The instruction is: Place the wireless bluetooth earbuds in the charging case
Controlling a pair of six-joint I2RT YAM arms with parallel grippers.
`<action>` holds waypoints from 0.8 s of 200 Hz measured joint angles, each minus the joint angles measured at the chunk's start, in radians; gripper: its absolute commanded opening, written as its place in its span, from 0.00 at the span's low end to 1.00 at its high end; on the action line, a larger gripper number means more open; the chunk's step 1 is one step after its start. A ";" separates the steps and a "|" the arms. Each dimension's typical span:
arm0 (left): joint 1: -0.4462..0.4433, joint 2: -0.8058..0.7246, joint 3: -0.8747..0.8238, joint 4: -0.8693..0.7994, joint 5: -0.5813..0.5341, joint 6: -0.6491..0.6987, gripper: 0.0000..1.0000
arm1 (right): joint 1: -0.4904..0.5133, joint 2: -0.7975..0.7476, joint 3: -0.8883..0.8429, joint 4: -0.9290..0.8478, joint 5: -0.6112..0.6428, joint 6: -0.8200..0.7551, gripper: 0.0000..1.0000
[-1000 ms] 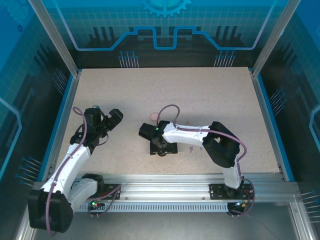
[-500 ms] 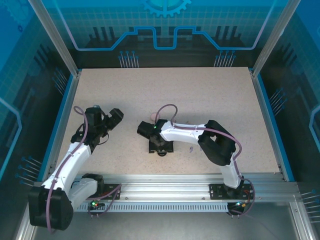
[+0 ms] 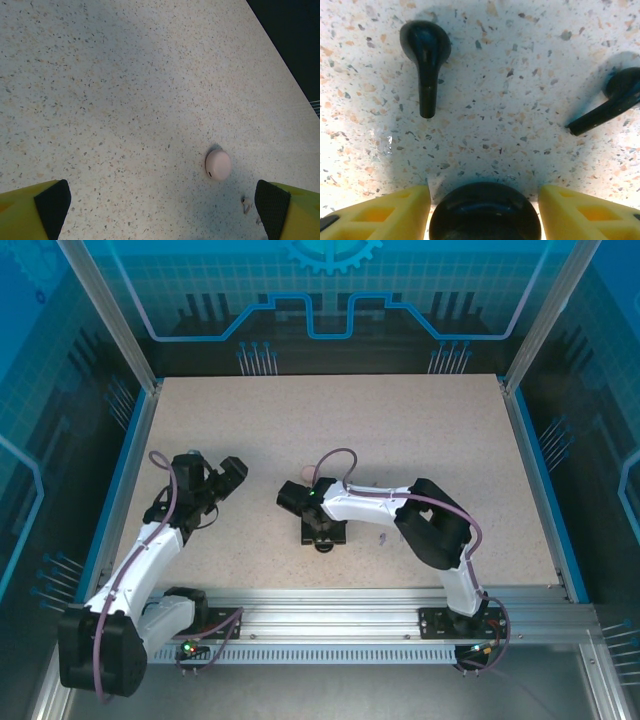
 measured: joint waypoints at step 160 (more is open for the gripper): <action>0.000 0.002 -0.006 0.053 0.096 -0.052 0.99 | 0.000 -0.071 -0.072 0.045 -0.021 -0.004 0.43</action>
